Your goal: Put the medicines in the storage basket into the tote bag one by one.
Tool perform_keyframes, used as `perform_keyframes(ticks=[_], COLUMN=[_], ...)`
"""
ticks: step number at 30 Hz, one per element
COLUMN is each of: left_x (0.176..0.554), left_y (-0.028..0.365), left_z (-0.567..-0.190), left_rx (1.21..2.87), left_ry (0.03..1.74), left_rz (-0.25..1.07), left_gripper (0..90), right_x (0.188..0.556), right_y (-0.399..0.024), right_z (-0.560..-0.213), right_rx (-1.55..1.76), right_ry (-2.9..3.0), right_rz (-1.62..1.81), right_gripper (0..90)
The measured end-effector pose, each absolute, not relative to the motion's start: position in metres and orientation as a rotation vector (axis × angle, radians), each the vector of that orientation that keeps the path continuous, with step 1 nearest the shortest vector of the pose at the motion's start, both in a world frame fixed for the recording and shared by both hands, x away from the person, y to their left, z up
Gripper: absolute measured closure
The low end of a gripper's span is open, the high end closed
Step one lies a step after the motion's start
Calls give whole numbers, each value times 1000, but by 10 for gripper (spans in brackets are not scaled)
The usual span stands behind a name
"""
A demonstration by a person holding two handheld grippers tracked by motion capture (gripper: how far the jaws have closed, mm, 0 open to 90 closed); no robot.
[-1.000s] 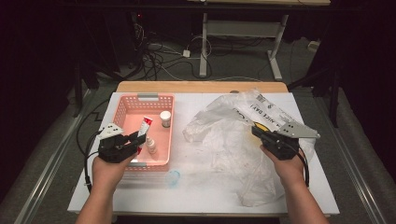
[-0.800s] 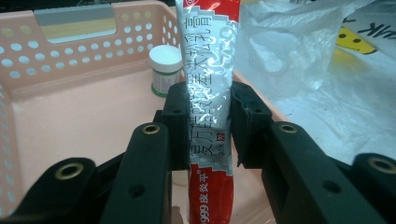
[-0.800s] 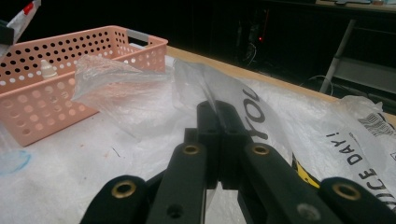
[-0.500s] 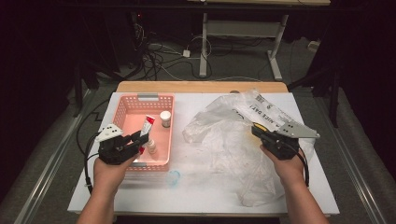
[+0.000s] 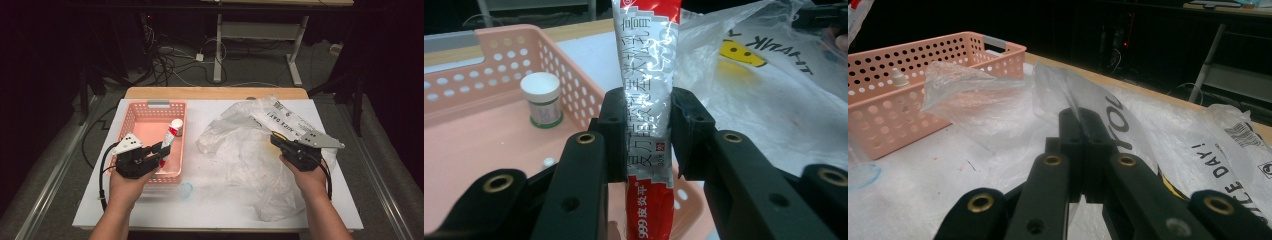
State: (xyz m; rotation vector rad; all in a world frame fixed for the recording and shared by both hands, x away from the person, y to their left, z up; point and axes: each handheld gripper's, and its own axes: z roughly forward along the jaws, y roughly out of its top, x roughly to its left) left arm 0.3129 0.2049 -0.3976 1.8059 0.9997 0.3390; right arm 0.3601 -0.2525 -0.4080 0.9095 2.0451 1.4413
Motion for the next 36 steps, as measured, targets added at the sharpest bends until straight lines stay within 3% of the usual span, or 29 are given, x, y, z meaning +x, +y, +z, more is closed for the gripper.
perform_keyframes(ticks=[19,36], left_x=[298,296], left_y=[156,105], left_z=[-386,-410], left_rx=[1818,1934], left_ry=[844,756], left_rz=[252,193], left_gripper=[685,685], right_x=[359,356], right_y=[-253,-252], right_z=[-406,-405], right_rx=[907,897], right_ry=[2043,2035], right_rz=[1444,1441], right_gripper=[900,900])
